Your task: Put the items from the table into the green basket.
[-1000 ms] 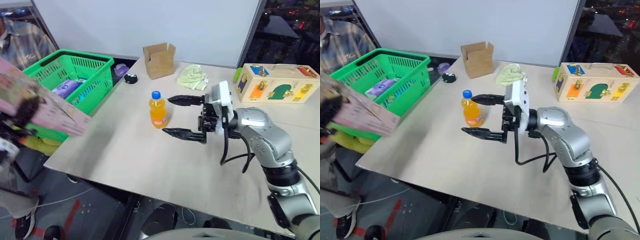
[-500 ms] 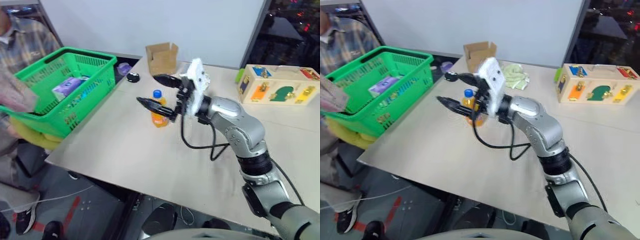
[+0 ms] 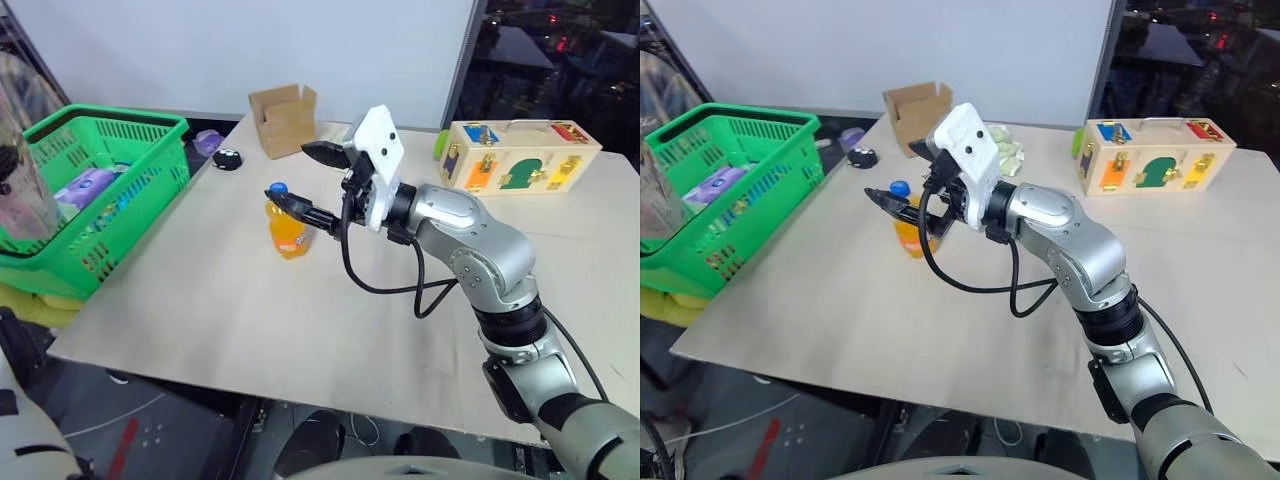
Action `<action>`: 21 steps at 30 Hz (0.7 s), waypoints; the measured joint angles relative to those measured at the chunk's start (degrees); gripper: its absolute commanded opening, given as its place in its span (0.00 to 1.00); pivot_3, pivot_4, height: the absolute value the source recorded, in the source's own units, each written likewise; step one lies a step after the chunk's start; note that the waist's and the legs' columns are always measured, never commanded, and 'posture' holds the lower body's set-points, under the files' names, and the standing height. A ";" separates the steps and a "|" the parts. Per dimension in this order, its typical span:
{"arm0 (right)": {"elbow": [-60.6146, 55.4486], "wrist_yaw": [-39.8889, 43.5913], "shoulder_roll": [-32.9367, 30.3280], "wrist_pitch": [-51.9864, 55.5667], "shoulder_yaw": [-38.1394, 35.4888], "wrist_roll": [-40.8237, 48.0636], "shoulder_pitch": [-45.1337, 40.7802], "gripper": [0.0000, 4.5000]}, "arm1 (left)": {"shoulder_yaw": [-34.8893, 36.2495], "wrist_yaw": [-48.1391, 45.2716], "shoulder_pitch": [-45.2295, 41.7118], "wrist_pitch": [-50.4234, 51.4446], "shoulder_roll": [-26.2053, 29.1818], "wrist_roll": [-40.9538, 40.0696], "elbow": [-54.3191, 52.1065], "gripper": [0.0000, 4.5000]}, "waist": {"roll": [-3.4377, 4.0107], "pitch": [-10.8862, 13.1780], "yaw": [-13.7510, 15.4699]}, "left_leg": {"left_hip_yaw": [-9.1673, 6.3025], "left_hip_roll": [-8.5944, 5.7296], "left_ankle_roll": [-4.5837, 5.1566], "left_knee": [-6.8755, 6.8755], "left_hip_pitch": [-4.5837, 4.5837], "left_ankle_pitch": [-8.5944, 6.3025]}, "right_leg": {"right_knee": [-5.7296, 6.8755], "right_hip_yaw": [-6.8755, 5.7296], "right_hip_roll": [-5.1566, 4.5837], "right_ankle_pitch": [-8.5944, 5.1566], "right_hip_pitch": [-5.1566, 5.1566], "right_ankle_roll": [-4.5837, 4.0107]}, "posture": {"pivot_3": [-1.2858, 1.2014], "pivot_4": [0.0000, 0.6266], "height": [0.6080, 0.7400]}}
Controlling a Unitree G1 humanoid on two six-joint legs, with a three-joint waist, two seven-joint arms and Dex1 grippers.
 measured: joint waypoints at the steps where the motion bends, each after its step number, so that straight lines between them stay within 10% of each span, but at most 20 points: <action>1: 0.00 0.02 -0.13 -0.02 0.00 -0.04 0.10 1.00 | 0.55 0.00 0.18 -0.26 -0.03 -0.12 0.08 0.99 | -0.01 -0.01 -0.47 | 0.00 0.02 0.00 0.00 0.00 0.00 | 0.01 0.01 0.01 0.02 0.00 -0.02 | 0.57 0.00 1.00; 8: -0.46 1.08 -2.61 -0.17 0.01 -0.47 1.99 1.00 | 9.09 -12.00 2.21 1.32 -1.96 -9.16 -7.01 0.99 | 0.01 0.00 -2.99 | -0.05 0.09 0.00 0.06 0.00 0.02 | 0.02 -0.02 0.04 0.04 0.03 -0.06 | 0.57 0.00 1.00; 15: -2.87 4.71 -10.23 -0.86 -1.25 -0.46 7.56 1.00 | 16.03 -24.41 49.98 32.07 -15.70 -31.48 -68.94 0.99 | 0.62 0.01 -6.38 | 0.35 0.55 0.16 0.08 0.10 -0.07 | 0.01 0.89 -0.14 0.20 -0.08 -0.32 | 0.56 0.00 1.00; 21: -6.72 7.79 -16.20 -0.51 -3.39 0.77 11.99 1.00 | 15.80 -17.82 59.38 36.66 -19.60 -31.70 -87.33 0.99 | 1.36 0.23 -5.46 | 0.25 1.02 0.08 0.06 0.57 -0.05 | -0.06 0.62 0.38 0.26 0.35 -0.62 | 0.55 0.00 1.00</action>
